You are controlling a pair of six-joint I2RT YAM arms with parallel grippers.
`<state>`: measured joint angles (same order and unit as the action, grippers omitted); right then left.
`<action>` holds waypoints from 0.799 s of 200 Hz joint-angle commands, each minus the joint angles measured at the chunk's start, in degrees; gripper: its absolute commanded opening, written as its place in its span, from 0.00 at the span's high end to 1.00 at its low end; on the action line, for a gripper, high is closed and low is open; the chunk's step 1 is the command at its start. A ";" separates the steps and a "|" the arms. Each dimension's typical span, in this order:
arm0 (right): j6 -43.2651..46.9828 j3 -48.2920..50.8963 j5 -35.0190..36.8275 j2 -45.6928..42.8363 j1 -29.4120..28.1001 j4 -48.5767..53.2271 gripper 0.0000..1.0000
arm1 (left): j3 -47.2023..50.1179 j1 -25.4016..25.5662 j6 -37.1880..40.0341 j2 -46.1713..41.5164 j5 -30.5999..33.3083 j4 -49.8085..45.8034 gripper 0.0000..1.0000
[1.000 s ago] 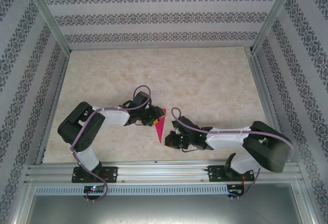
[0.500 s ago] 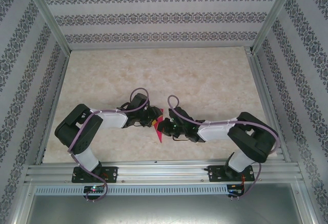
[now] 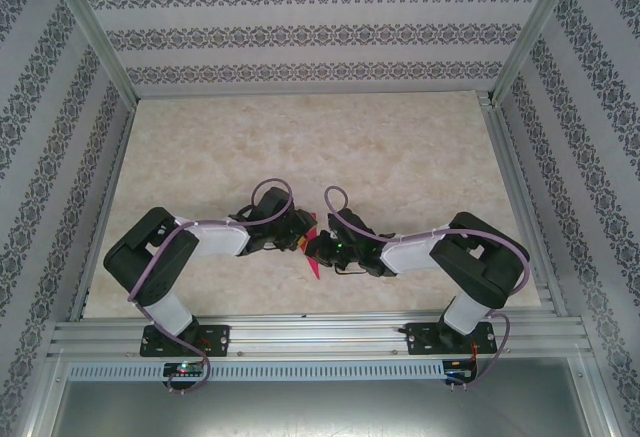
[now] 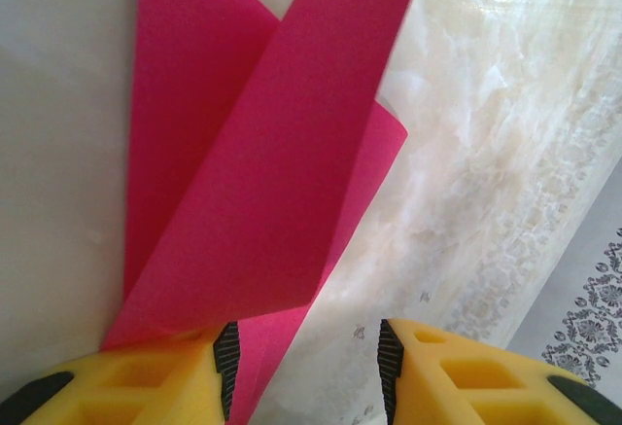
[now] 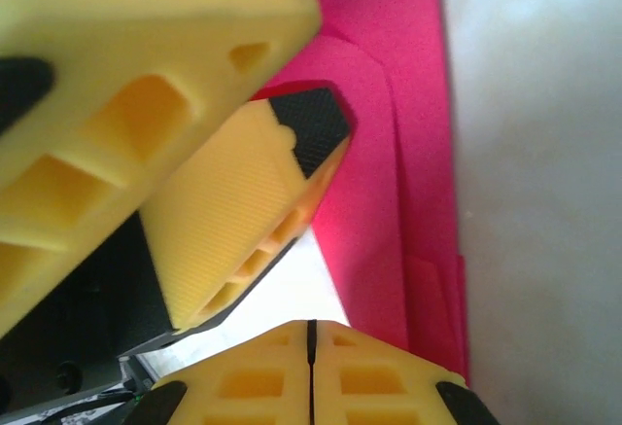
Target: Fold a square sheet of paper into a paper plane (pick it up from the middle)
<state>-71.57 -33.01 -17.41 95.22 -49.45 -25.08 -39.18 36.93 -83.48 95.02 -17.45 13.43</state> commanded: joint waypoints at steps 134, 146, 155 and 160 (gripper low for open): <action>24.18 -3.65 -10.04 5.96 7.30 23.93 0.98 | 0.04 -2.83 27.24 -17.08 0.45 -12.53 0.48; 24.78 -4.19 -10.47 6.29 7.84 24.83 0.98 | 1.47 -2.83 28.06 -17.12 -0.98 -11.05 0.49; 25.03 -4.42 -10.45 6.46 8.04 25.22 0.98 | 2.12 -2.83 28.85 -16.78 -1.91 -10.54 0.50; 24.95 -4.48 -10.37 6.57 8.05 25.26 0.98 | 2.49 -2.83 29.33 -16.60 -2.26 -10.18 0.50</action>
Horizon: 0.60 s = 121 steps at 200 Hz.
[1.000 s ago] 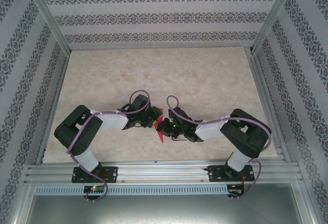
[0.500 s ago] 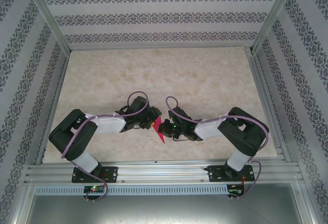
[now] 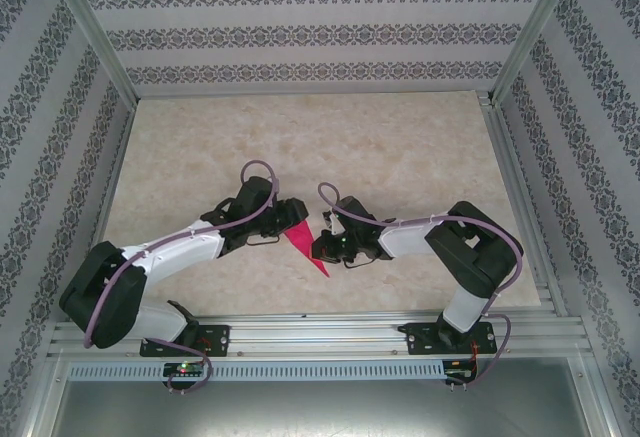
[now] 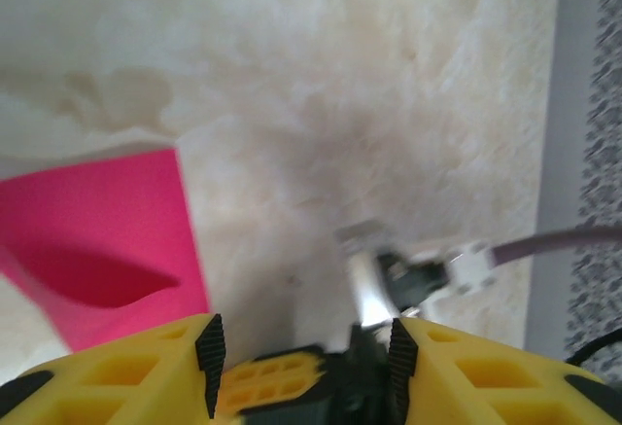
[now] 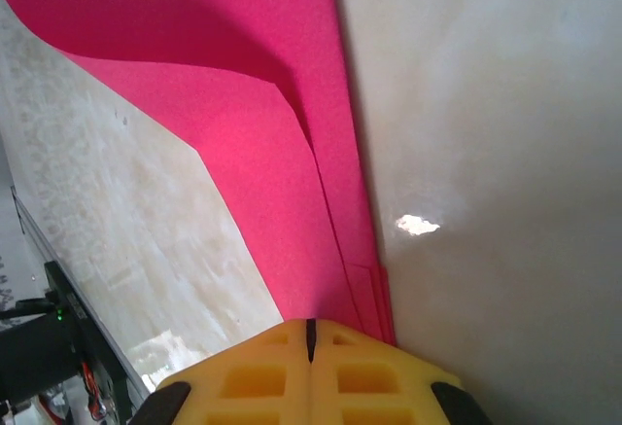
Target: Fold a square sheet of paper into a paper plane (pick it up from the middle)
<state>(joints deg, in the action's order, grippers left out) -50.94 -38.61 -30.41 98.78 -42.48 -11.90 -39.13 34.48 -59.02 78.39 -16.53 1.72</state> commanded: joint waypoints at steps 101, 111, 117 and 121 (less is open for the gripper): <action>3.74 1.69 2.90 3.61 1.12 11.98 0.98 | 0.40 -0.46 8.87 11.39 -5.82 9.42 0.50; 3.94 2.08 2.99 3.61 1.08 12.16 0.98 | -0.07 -0.66 9.23 12.41 -4.69 9.16 0.50; 4.04 2.34 2.99 3.61 1.09 12.11 0.98 | -0.36 -1.01 9.43 13.08 -4.00 8.93 0.50; 4.21 2.39 2.92 3.68 1.08 12.17 0.98 | -0.56 -1.22 9.57 13.44 -3.70 8.92 0.50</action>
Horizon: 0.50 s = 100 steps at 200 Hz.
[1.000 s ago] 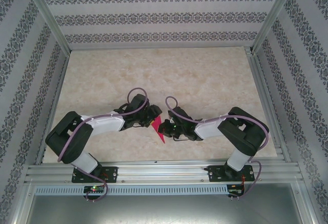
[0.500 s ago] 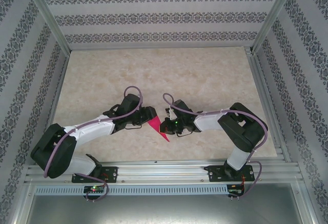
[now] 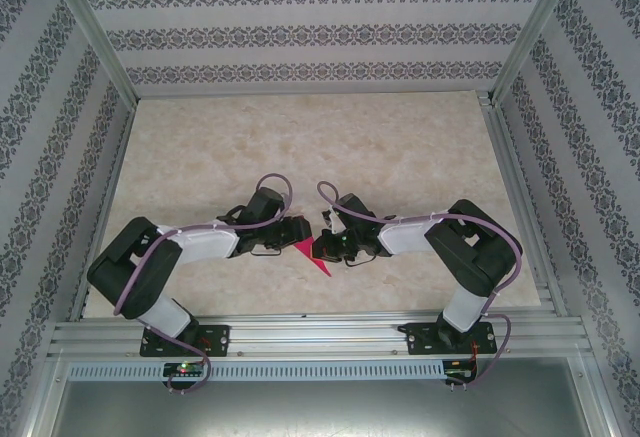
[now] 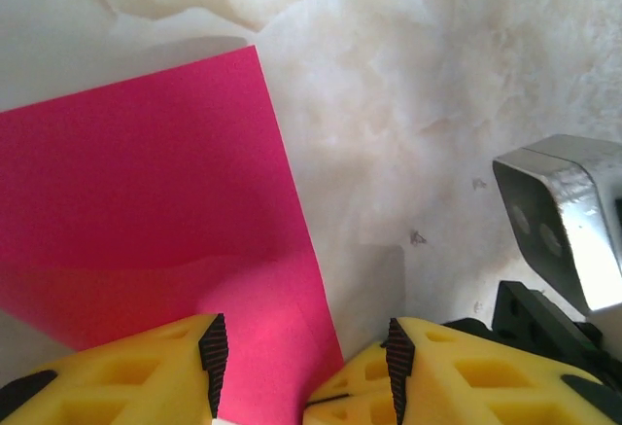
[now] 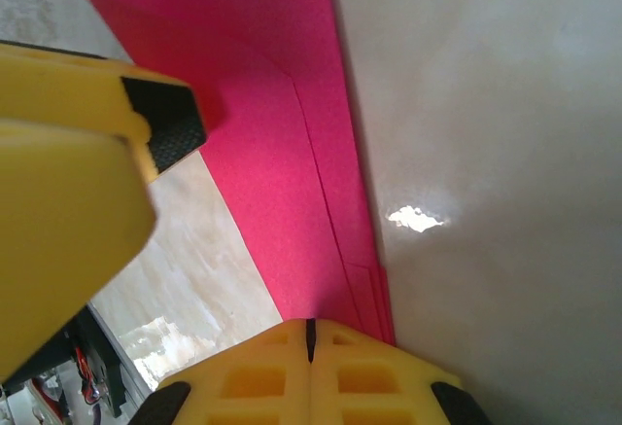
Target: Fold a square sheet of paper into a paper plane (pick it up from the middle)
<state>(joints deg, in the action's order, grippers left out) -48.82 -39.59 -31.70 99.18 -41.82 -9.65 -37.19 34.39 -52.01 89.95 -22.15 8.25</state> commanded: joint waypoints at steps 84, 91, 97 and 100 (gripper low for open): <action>5.06 3.30 4.11 3.74 0.49 13.76 0.99 | -0.43 -11.23 5.85 5.77 0.96 1.45 0.51; 5.00 3.30 4.11 3.67 0.51 13.69 1.00 | -0.22 -12.13 6.38 5.76 0.53 1.42 0.51; 4.91 3.30 4.12 3.61 0.45 13.54 1.00 | -0.16 -13.12 6.85 5.80 -0.06 1.50 0.51; 4.88 3.36 4.14 3.57 0.50 13.50 1.00 | -0.09 -13.65 7.00 5.77 -0.41 1.50 0.51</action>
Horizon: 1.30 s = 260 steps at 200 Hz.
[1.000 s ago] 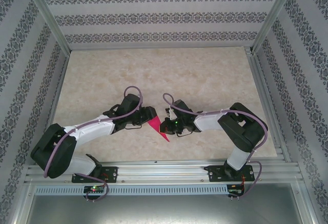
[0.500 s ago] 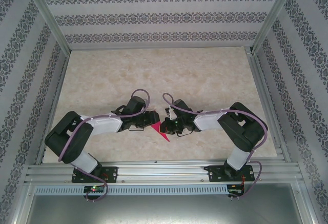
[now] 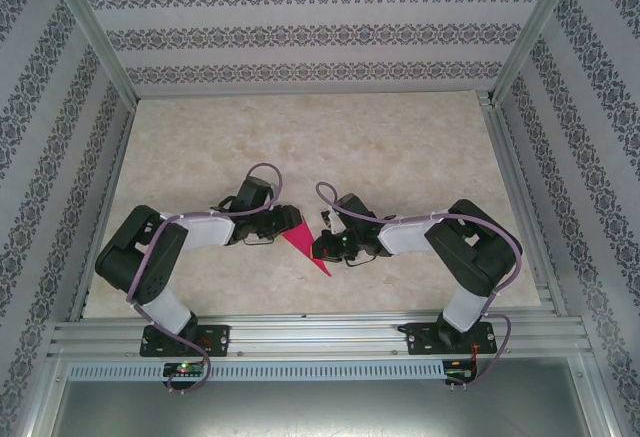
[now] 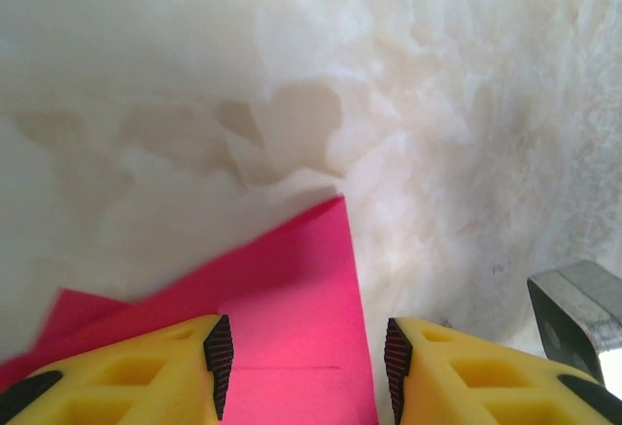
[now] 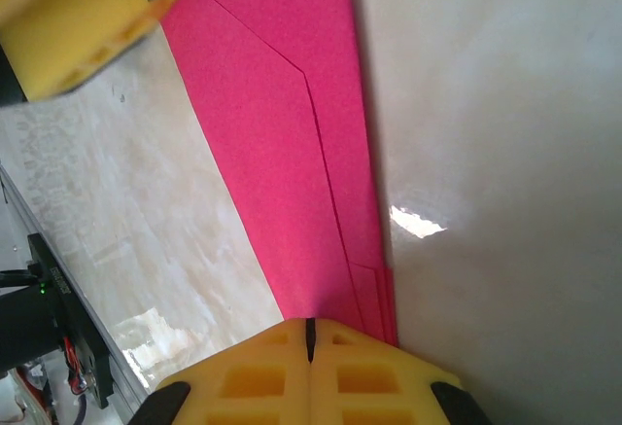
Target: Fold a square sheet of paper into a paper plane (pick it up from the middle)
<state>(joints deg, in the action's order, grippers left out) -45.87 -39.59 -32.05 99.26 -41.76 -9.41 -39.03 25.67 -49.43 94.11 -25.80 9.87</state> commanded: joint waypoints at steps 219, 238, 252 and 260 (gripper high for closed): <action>-6.85 2.39 2.87 -1.60 0.00 3.39 0.95 | -2.28 2.54 2.17 2.00 -3.79 0.25 0.55; -7.30 0.94 3.10 -3.53 -0.55 3.32 0.93 | -2.42 2.52 2.27 3.48 -2.47 -0.97 0.55; -7.39 -0.89 3.14 -4.40 -1.36 3.12 0.92 | -2.22 2.56 2.40 4.13 -1.76 -1.89 0.55; -7.38 -2.30 3.07 -4.36 -1.86 3.28 0.92 | -2.19 2.54 2.60 4.39 -1.62 -2.17 0.56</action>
<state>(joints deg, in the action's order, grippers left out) -52.58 -38.85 -30.55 96.64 -42.15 -8.27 -40.97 27.77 -46.98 96.18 -29.87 8.60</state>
